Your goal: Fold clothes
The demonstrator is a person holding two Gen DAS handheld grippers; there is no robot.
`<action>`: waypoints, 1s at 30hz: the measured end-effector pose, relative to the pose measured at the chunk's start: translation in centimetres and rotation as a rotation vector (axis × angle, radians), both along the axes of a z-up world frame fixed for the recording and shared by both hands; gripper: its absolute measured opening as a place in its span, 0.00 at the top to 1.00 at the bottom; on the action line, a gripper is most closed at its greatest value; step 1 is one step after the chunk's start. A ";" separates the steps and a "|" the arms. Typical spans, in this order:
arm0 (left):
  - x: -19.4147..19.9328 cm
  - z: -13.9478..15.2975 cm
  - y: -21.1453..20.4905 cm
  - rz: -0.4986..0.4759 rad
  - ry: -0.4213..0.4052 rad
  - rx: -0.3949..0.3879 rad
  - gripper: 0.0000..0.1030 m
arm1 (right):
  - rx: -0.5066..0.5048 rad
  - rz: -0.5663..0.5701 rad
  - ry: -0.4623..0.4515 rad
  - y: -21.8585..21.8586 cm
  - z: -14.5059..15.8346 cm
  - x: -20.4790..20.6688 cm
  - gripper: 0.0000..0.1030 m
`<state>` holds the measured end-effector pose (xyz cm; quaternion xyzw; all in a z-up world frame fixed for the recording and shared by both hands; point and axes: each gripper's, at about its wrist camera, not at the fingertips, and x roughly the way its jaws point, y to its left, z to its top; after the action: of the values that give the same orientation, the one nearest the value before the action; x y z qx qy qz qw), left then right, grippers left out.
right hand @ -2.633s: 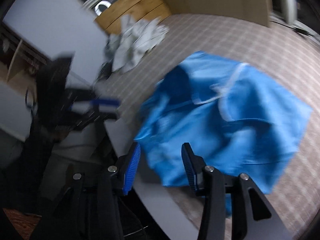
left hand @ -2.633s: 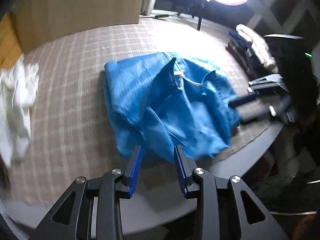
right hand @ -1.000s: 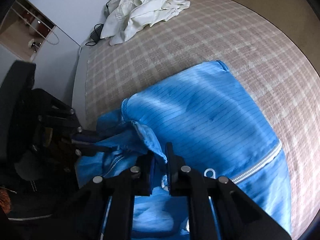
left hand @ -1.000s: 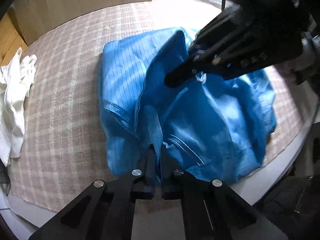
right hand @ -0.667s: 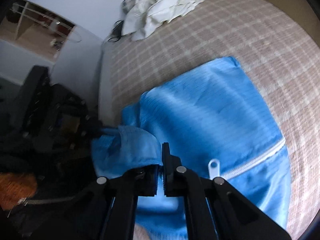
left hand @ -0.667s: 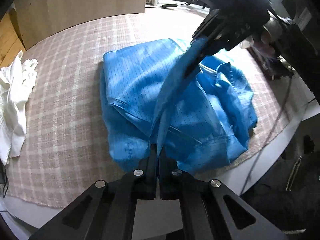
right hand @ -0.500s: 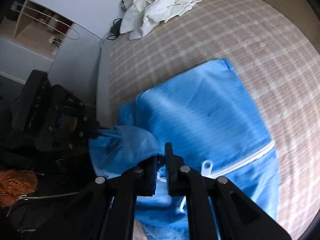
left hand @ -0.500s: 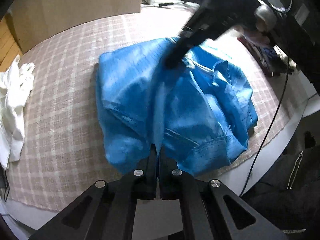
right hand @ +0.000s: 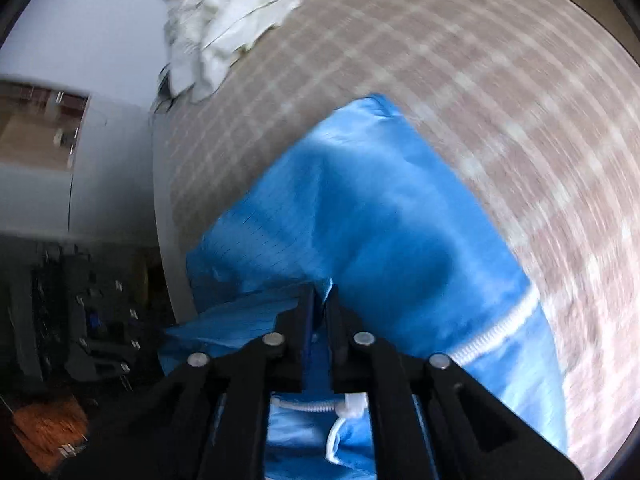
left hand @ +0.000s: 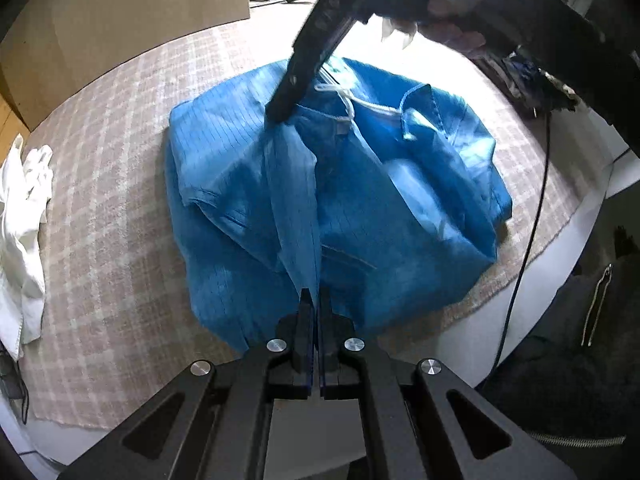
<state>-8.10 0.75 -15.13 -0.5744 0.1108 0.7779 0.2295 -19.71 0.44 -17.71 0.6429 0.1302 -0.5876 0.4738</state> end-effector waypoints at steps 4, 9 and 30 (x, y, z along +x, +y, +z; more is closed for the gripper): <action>0.8 0.6 -1.1 0.020 -0.012 -0.009 0.97 | 0.002 -0.090 0.140 2.6 2.5 0.6 0.82; 0.5 2.1 -1.9 0.045 0.008 -0.021 0.67 | -0.122 -0.223 0.223 9.4 6.0 5.1 0.59; -1.5 -1.3 2.0 -0.151 -0.008 -0.180 0.85 | 0.006 -0.639 0.131 15.2 -1.0 12.6 0.95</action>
<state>-9.65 2.75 -16.44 -0.5860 0.2221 0.7430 0.2351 -7.14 15.67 -18.68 0.6134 -0.0462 -0.7463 0.2545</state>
